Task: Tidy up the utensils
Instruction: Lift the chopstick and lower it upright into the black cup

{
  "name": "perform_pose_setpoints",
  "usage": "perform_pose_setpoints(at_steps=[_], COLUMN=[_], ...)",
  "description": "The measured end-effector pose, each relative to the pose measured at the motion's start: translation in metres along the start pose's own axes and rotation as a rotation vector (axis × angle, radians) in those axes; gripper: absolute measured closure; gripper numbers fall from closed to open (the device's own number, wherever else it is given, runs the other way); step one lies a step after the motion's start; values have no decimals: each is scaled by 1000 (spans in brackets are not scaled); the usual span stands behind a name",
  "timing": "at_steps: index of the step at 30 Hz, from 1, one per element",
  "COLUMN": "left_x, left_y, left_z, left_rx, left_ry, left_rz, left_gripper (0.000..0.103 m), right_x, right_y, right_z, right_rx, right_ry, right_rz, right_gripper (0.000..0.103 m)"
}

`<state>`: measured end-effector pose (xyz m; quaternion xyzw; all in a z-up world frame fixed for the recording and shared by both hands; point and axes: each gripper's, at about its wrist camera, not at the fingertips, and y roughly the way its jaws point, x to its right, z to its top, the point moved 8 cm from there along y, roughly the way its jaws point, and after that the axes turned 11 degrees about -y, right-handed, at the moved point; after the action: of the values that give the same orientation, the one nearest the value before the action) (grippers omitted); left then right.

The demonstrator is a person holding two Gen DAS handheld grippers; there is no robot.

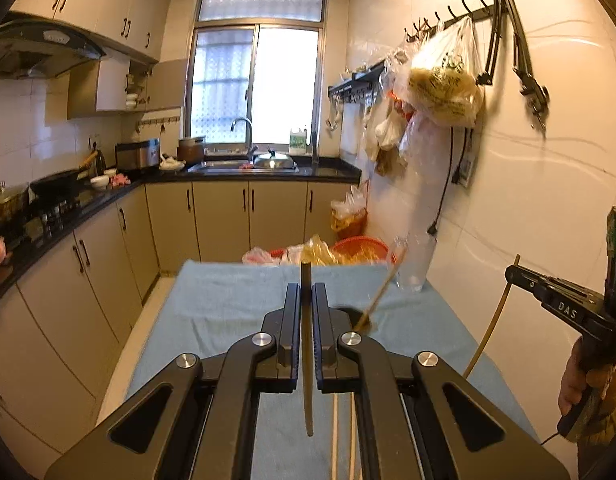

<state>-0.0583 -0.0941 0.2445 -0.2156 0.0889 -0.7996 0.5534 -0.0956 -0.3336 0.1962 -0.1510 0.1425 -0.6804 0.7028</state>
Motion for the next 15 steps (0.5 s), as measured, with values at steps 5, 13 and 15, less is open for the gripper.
perform_pose_setpoints(at_steps=[5,13,15], left_x=[11,41,49], left_y=[30,92,112], left_z=[40,82,82], left_rx=[29,36,24], left_ry=[-9,-15,-9], left_rz=[-4,-56,-66], left_gripper=[98,98,98], right_x=[-5,-7,-6], right_y=[17,58,72], right_z=[41,91,96], right_rx=[77,158,166], right_ry=[51,97,112], right_rz=[35,43,35], right_gripper=[97,97,97])
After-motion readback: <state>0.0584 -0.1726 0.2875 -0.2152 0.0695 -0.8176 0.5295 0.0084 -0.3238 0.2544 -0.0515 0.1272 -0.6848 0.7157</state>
